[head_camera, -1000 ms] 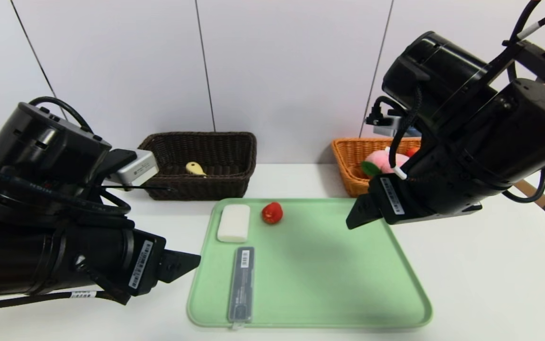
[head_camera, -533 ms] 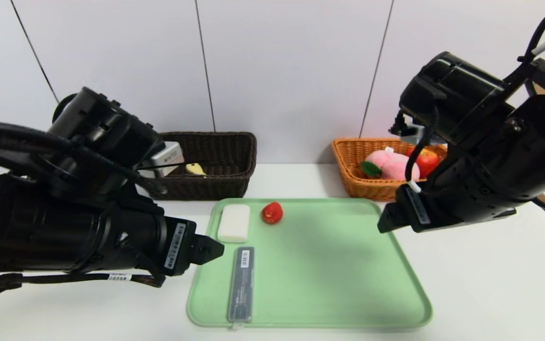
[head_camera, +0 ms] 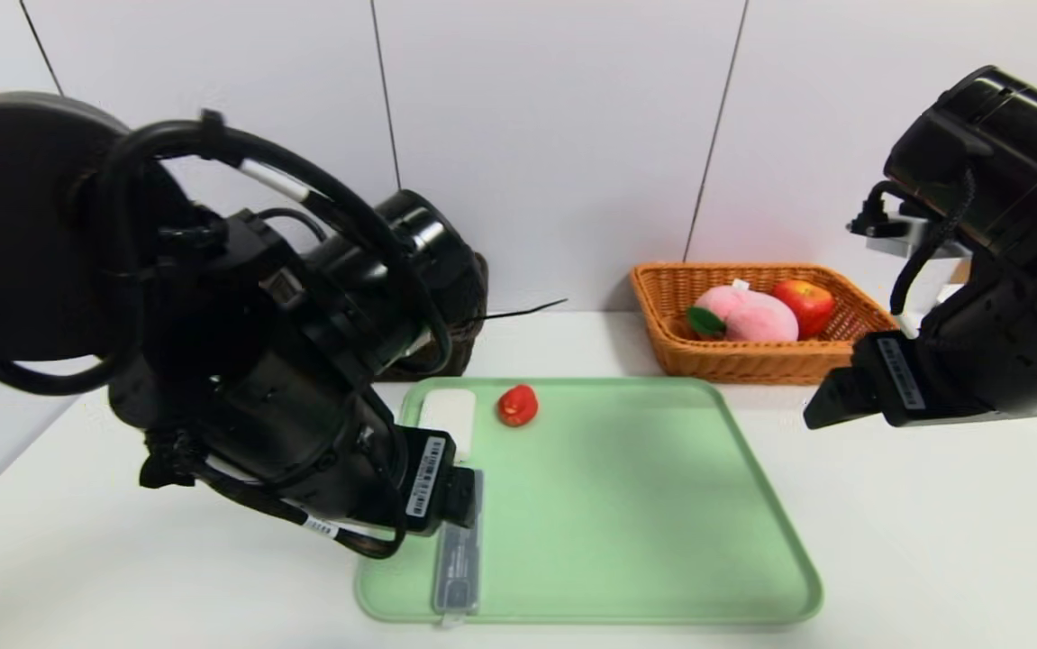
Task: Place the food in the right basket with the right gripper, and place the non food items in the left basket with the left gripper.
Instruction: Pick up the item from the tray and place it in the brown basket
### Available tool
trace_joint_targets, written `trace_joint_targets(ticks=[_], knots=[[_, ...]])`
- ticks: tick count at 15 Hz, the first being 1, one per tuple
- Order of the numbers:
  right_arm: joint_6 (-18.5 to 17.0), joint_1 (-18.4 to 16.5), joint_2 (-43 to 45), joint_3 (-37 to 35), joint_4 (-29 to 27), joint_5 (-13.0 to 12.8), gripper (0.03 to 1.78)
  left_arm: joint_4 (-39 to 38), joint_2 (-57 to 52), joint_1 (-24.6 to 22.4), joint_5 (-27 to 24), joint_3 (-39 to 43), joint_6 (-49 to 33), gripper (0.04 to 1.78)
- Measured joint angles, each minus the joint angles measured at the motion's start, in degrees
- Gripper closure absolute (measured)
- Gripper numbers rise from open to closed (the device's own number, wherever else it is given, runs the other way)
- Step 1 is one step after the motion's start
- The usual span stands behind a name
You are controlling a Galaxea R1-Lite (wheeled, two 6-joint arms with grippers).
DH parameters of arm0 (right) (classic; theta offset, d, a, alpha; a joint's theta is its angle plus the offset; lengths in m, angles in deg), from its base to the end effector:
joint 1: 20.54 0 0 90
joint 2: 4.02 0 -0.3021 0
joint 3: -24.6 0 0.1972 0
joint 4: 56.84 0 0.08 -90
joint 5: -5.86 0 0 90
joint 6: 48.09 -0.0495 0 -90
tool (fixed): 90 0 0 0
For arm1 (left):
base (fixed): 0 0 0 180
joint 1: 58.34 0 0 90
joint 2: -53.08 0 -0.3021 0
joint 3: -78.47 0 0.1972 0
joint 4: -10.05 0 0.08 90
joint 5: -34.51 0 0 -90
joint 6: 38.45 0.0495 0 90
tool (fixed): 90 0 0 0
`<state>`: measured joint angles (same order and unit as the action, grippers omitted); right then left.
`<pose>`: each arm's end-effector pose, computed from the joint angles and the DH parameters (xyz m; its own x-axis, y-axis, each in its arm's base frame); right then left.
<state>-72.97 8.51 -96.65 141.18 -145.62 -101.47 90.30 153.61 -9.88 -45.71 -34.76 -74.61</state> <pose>0.2241 0.1076 0.2667 0.4996 -0.0633 -0.8640 0.0128 0.9978 -0.0656 0.2031 -0.2165 0.2213 0.3767 -0.1690 -0.9108 0.1992 0.9750 -0.0986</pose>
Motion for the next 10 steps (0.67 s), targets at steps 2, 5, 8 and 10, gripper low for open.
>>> trace_joint_targets(ticks=[2, 5, 8, 10], knots=[[0.41, -3.15, 0.41, 0.0, 0.27, 0.13, 0.11, 3.11, 3.52, 0.71, -0.33, -2.9, -1.85, 0.13], [2.01, -6.03, 0.66, -0.74, 2.8, 0.67, 0.11, 3.0, 7.72, 0.99, -0.77, -5.6, -2.32, 0.13], [2.01, -6.45, 0.74, -1.83, 3.13, 0.85, 0.11, 2.06, 10.3, 1.05, -3.19, -7.97, -3.91, 0.13], [1.95, -6.49, 0.9, -2.43, 3.17, 0.98, 0.11, 2.08, 12.0, 1.01, -3.25, -8.39, -4.19, 0.13]])
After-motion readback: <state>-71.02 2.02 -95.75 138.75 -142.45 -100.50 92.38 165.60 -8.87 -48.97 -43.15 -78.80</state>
